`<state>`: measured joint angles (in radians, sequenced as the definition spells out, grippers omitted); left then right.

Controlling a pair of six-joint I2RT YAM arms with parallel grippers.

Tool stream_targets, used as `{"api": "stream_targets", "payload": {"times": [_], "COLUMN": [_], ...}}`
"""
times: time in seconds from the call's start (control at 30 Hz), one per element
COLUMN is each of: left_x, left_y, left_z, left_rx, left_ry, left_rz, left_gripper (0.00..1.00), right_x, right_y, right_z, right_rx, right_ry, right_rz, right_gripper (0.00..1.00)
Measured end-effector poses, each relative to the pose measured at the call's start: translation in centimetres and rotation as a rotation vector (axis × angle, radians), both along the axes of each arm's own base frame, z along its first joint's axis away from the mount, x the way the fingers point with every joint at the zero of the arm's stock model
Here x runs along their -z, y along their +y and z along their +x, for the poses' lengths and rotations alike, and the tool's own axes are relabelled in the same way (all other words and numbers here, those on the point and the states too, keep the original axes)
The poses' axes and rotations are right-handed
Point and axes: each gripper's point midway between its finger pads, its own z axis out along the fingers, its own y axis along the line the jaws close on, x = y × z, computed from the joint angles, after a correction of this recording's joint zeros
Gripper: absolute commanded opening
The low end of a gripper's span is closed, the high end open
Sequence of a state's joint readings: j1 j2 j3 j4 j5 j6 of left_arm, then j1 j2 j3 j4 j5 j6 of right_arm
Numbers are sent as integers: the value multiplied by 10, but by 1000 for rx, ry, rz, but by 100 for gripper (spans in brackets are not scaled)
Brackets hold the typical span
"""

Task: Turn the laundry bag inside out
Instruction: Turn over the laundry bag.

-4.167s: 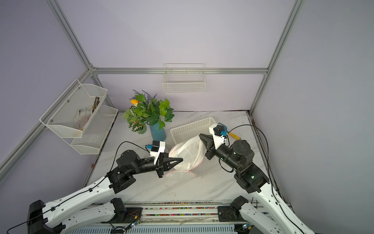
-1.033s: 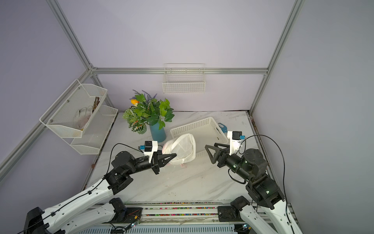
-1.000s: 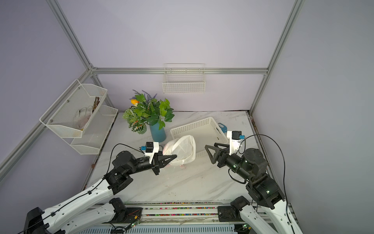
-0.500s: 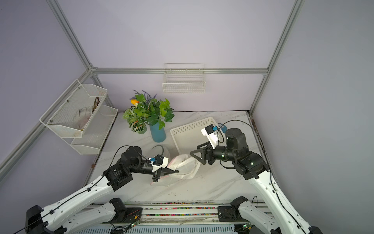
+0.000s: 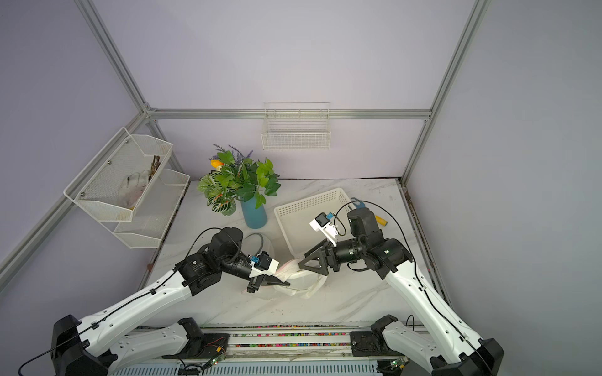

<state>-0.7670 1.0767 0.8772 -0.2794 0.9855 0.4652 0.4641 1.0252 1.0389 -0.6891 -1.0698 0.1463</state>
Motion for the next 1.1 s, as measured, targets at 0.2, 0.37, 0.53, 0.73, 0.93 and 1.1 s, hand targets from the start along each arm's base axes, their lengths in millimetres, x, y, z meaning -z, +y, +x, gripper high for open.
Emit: {"api": "stream_targets", "payload": {"times": [0.2, 0.37, 0.53, 0.73, 0.93, 1.1], "left_x": [9, 11, 9, 4, 2, 2], "left_y": [-1, 0, 1, -1, -6, -7], "left_z": [-3, -5, -8, -10, -16, -15], "left_rx": [37, 49, 67, 93, 121, 117], "left_ry": [21, 24, 28, 38, 46, 22], "left_rz": [27, 31, 33, 28, 35, 38], "left_gripper": [0, 0, 0, 0, 0, 0], "right_x": [4, 4, 2, 6, 19, 35], "right_y": [5, 7, 9, 17, 34, 44], "right_z": [-14, -15, -11, 3, 15, 17], "right_rx": [-61, -71, -54, -25, -19, -34], "right_ry": [25, 22, 23, 28, 56, 94], "right_rz": [28, 39, 45, 37, 13, 9], "right_gripper": [38, 3, 0, 0, 0, 3]}}
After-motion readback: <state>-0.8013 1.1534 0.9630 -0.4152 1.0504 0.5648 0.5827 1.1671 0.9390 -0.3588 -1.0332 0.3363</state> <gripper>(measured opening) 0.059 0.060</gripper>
